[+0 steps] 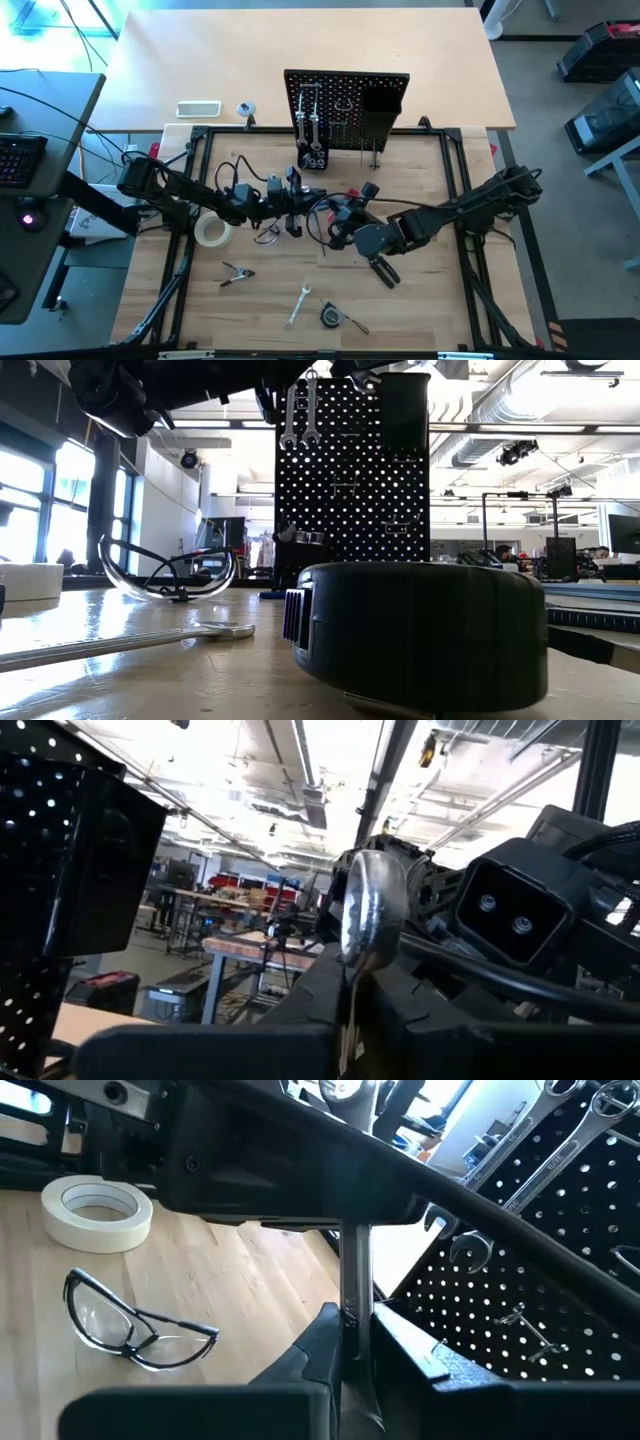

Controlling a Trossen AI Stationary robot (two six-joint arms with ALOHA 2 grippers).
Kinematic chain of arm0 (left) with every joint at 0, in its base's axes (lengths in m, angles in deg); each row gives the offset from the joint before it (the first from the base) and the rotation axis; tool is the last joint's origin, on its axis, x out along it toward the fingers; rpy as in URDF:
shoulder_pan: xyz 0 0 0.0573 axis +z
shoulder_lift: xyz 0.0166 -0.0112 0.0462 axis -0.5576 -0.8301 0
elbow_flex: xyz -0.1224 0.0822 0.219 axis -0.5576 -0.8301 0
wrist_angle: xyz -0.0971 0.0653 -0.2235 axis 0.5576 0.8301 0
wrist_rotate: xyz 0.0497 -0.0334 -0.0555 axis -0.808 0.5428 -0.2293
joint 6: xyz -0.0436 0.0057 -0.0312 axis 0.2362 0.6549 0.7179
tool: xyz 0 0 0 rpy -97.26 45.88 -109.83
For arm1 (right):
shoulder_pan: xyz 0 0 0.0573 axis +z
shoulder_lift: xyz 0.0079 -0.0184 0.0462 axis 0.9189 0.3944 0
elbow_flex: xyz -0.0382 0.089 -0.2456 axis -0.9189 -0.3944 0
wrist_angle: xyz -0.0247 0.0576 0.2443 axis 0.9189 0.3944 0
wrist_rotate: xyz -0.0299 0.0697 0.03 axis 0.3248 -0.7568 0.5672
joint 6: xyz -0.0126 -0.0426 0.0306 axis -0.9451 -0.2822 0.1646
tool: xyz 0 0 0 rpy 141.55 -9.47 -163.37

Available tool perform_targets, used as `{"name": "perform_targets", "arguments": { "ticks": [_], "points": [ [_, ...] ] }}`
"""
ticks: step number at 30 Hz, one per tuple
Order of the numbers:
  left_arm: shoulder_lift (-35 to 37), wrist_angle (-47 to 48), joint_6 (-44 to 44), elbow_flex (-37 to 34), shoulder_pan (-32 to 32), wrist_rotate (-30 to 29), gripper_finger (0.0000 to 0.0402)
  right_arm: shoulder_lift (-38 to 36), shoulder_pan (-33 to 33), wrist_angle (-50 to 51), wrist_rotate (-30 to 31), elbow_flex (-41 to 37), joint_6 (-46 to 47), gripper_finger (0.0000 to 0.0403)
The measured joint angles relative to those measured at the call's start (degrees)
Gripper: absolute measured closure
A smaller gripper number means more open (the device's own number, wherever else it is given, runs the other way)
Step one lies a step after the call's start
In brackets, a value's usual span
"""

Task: Hang tools onto peg board
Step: Hang the top wrench onto the peg board

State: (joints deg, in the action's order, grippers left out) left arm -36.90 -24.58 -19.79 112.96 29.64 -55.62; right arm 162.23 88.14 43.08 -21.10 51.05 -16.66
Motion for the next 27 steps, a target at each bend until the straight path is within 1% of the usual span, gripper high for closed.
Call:
{"name": "perform_targets", "arguments": {
  "ticks": [9,13,19,27],
  "points": [
    [0.0,1.2,-3.44,0.02,-0.26,0.21,0.0398,0.06,0.17,1.24,1.53,0.0,-0.55,0.0365],
    [0.0,1.67,-8.42,0.04,-1.69,-0.25,0.0399,0.11,0.81,1.58,2.32,0.0,-2.26,0.0365],
    [-0.02,2.34,-17.8,-0.07,-4.01,-2.77,0.04,0.07,2.55,1.54,7.48,0.0,-6.22,0.0365],
    [-0.02,2.08,-24.38,-0.07,-5.09,-3.89,0.04,0.07,3.93,1.73,9.18,0.0,-8.2,0.0364]
  ]
}}
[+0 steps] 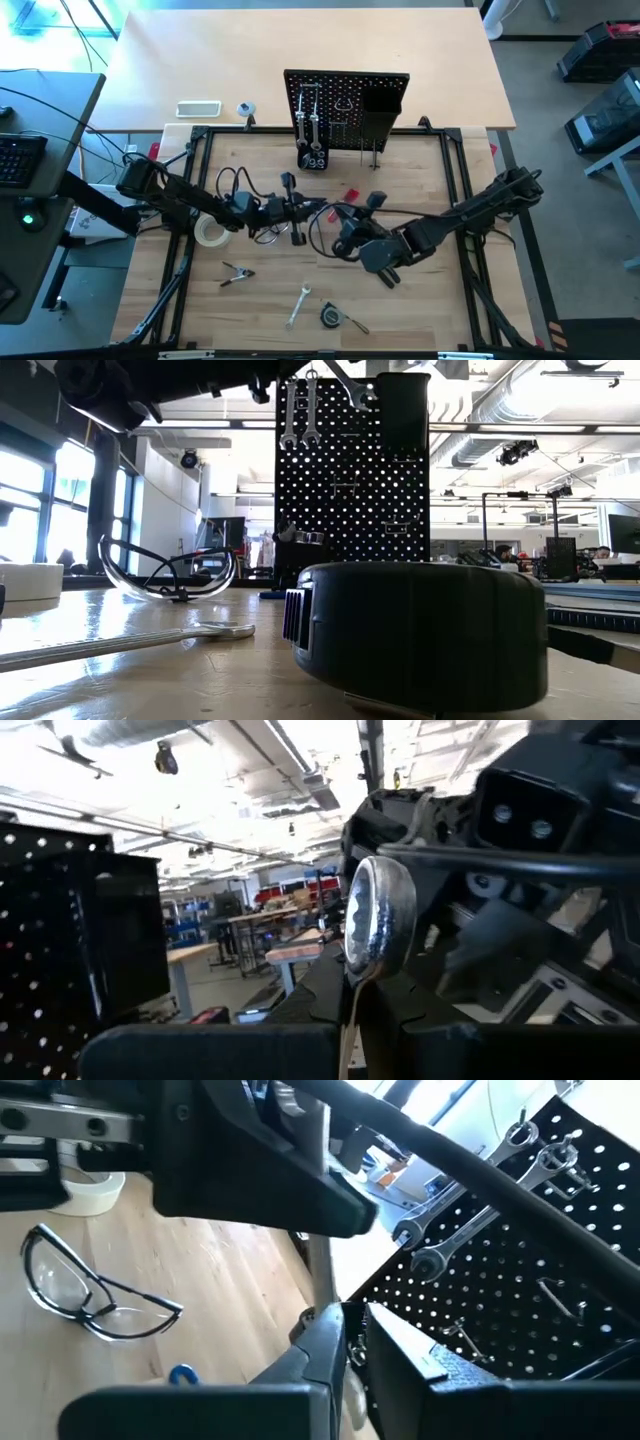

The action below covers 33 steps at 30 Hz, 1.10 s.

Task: Hang tools onto peg board
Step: Hang the top wrench onto the peg board

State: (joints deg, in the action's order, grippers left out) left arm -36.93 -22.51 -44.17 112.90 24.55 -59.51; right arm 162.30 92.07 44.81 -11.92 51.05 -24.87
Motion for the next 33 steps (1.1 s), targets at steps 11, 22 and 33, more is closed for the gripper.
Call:
{"name": "perform_targets", "arguments": {
  "ticks": [11,22,33],
  "points": [
    [0.98,6.51,-0.38,0.0,0.25,1.98,0.04,-1.49,0.92,3.92,0.85,0.0,2.67,0.0363],
    [3.7,22.78,9.48,0.03,8.88,15.87,0.0401,-9.94,1.57,45.7,-13.35,0.0,46.99,0.0319],
    [-8.22,20.94,17.38,7.84,15.06,28.87,0.0401,-9.9,-0.51,19.94,-19.21,-17.02,46.71,0.0292]
  ]
}}
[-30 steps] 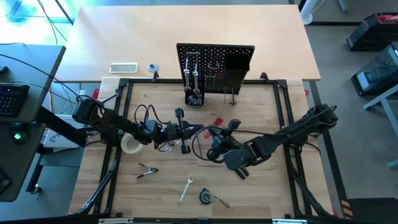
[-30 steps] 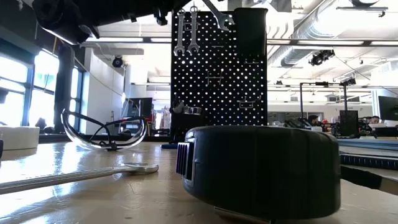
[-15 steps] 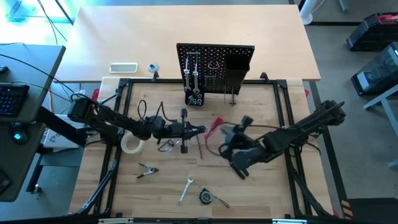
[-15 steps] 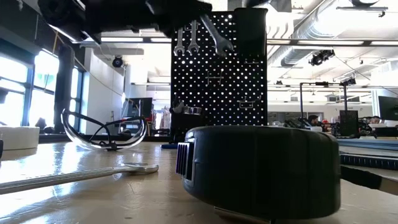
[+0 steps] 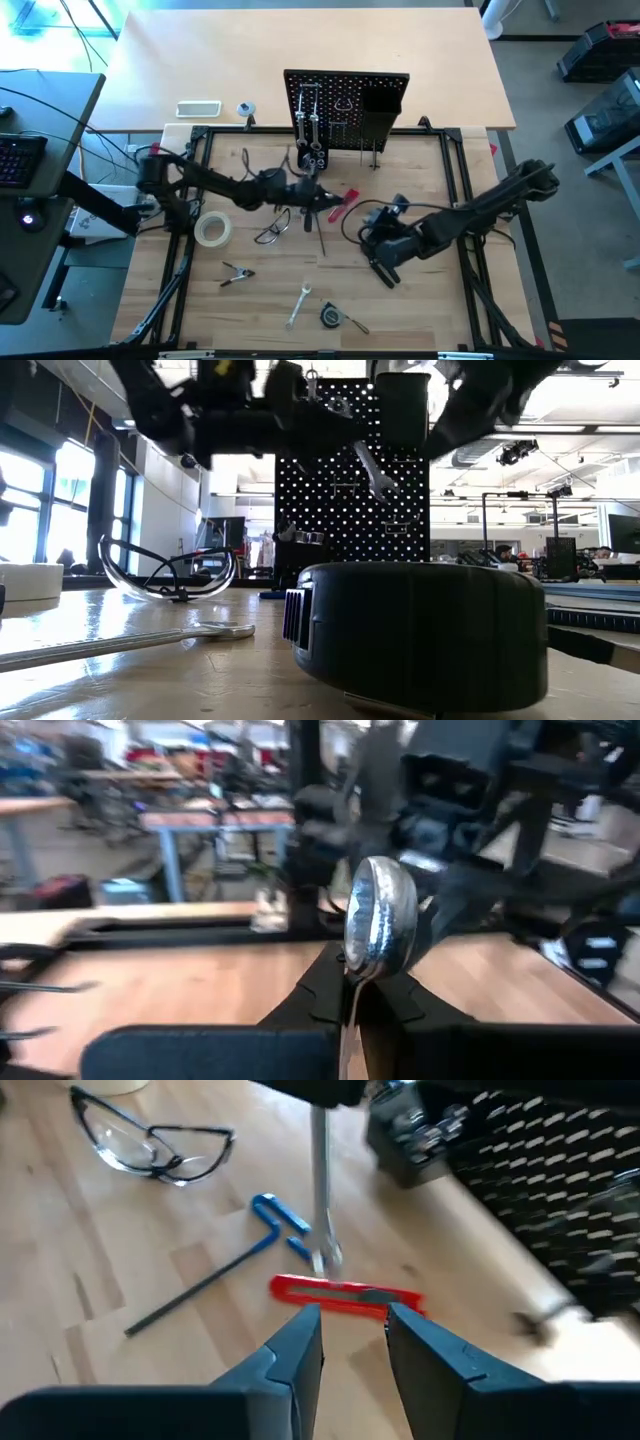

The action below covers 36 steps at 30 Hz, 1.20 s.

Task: Hang tools onto peg board
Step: Hang the top wrench onto the peg board

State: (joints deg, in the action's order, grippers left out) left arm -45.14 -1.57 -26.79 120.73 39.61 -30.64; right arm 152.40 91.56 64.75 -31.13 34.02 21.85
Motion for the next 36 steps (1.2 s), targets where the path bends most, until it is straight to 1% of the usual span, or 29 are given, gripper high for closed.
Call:
{"name": "perform_targets", "arguments": {
  "ticks": [3,5,8,11,13,15,20,25,29,31,36],
  "points": [
    [-3.22,1.8,0.23,2.87,0.02,2.73,0.0401,0.0,-1.7,-12.77,-3.74,-6.17,-4.17,0.0292],
    [-4.63,3.29,0.21,4.43,0.02,4.15,0.0401,0.0,-2.37,-19.67,-5.22,-9.35,-6.75,0.0292],
    [-5.99,4.83,0.2,5.78,0.22,6.44,0.0401,0.0,-3.09,-30.54,-6.23,-13.23,-11.09,0.0292],
    [-6.23,4.96,0.18,6.33,0.41,7.77,0.0401,-0.02,-4.39,-39.99,-8.94,-16.59,-15.35,0.0292],
    [-6.23,4.81,0.23,6.96,0.71,9.58,0.0401,-0.07,-5.57,-44.42,-10.7,-18.24,-16.48,0.0292],
    [-6.16,4.67,0.55,7.61,0.91,10.87,0.0401,-0.04,-6.55,-46.48,-11.34,-19.39,-16.82,0.0292],
    [-6.14,6.75,0.17,8.83,0.9,11.64,0.0401,-0.04,-8.54,-55.22,-16.74,-21.47,-20.4,0.0297],
    [-6.14,8.85,-0.68,9.26,0.87,11.81,0.0401,-0.02,-9.49,-55.56,-18.21,-21.53,-20.8,0.0334],
    [-6.14,9.16,-0.56,9.26,0.87,11.6,0.0396,-0.02,-9.89,-54.52,-17.67,-21.53,-20.56,0.0384],
    [-6.18,9.16,-0.08,9.26,1.08,11.38,0.0384,-0.02,-9.92,-53.67,-16.27,-21.49,-20.33,0.0393],
    [-6.18,10.71,0.11,9.26,1.55,9.35,0.0336,-0.04,-10.57,-47.49,-13.79,-21.47,-17.53,0.0396]
  ]
}}
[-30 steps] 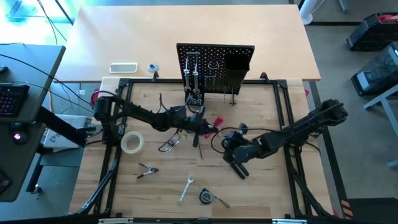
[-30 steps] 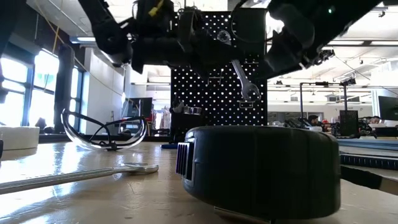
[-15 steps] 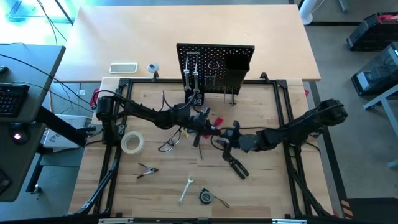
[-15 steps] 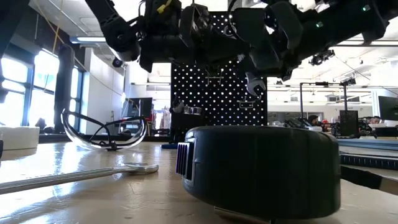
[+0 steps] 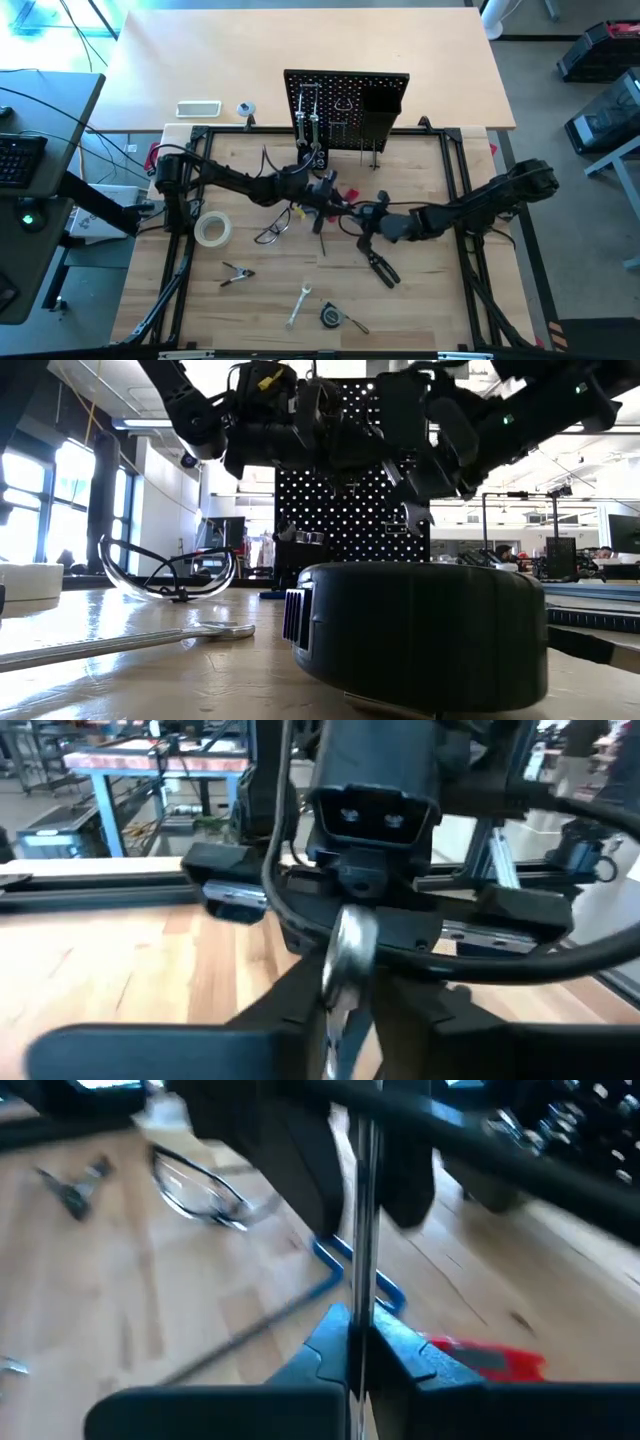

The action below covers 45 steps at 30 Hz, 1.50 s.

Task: Hang tools onto peg board
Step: Hang the top wrench onto the peg board

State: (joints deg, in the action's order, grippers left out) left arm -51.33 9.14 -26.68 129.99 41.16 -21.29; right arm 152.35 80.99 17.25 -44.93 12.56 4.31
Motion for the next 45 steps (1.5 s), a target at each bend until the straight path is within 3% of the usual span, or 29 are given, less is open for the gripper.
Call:
{"name": "perform_targets", "arguments": {
  "ticks": [6,11,20,24,28,31,38,45],
  "points": [
    [0.56,2.09,0.7,-0.22,1.64,0.38,0.0265,-3.1,0.02,9.01,1.94,-0.09,1.71,0.0398],
    [2.39,4.69,0.61,-0.39,3.25,1.09,0.0213,-11.01,-0.32,17.42,5.77,-0.09,1.62,0.0398],
    [6.35,6.05,0.57,-0.39,4.95,6.89,0.0184,-24.83,-3.87,25.85,4.69,-1.97,-0.04,0.0398],
    [7.85,8.88,-0.29,-0.39,5.16,8.5,0.0183,-27.86,-8.5,18.74,-1.24,-9.95,1.6,0.0398],
    [8.11,12.26,-0.44,-0.44,4.94,10.32,0.0183,-28.5,-13.78,0.47,-11.67,-21.38,1.67,0.0398],
    [8.11,14.68,-1.14,-0.44,4.12,10.32,0.0183,-28.37,-17.64,-10.38,-15.02,-27.19,2.18,0.0398],
    [8.11,15.34,-3.05,-0.44,1.98,10.06,0.0183,-27.97,-25.47,-13.75,-23.19,-29.97,1.03,0.0398],
    [8.1,13.62,-3.1,-0.44,1.16,9.31,0.0183,-25.2,-29.1,-16.42,-26.5,-29.99,-1.83,0.0398]
  ]
}}
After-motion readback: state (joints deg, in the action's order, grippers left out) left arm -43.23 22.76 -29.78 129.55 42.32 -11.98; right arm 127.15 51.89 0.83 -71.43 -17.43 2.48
